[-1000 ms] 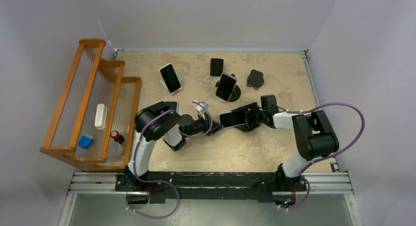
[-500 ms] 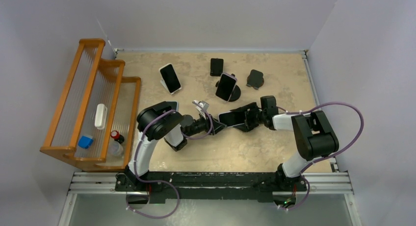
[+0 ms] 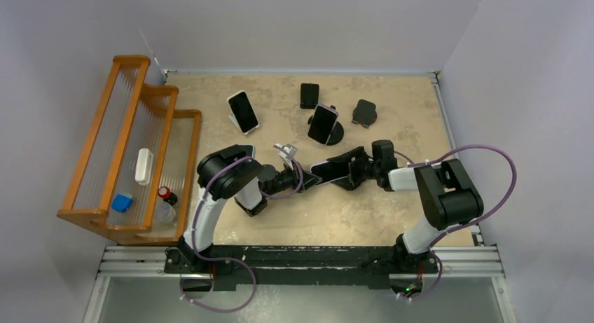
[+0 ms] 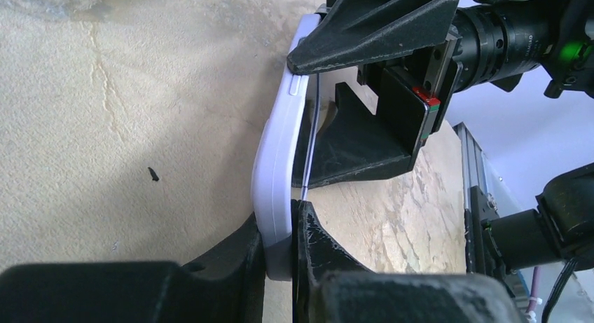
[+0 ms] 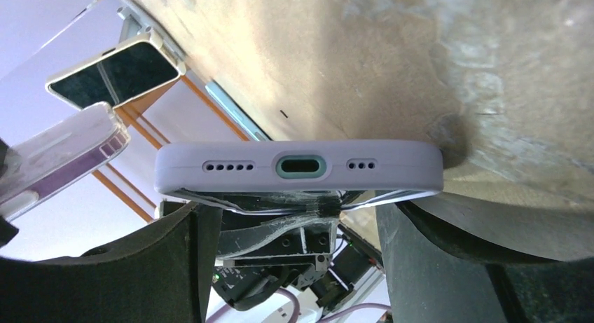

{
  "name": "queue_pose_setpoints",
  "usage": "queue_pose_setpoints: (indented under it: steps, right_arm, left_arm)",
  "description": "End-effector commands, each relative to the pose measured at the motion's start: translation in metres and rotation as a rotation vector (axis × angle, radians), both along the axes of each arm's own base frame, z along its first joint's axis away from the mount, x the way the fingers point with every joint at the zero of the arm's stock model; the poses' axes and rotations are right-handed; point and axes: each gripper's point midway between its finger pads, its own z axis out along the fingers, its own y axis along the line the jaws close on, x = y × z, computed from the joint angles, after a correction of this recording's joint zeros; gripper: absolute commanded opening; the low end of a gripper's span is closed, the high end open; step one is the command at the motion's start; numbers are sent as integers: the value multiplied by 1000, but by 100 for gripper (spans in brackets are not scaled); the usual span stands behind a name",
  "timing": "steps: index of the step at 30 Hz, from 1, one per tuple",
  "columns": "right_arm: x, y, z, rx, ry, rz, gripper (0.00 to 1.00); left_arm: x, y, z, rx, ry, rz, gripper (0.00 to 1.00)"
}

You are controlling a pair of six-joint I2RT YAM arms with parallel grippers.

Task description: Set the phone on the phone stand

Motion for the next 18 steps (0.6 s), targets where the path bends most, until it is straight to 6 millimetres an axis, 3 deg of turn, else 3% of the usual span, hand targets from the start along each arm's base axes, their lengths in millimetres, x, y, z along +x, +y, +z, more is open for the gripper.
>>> queue_pose_setpoints:
  steps: [1,3,7,11,14,18]
  right_arm:
    - [-5,19,41,153,-156,112,27]
    - [-5,18,45,134,-210,146,43]
    - [4,0,47,-79,-406,213,71]
    - [13,-25,61,-347,-607,266,80]
    - [23,-57,88,-600,-741,242,95]
    - [5,-76,123,-721,-874,236,99]
  left_arm:
    - [3,8,36,-26,-302,5,0]
    - [2,11,48,-3,-337,3,0]
    - [-1,17,73,93,-392,-20,0]
    - [-6,19,92,192,-434,-81,0]
    - [-11,20,106,252,-450,-130,0]
    - [-12,27,122,317,-469,-142,0]
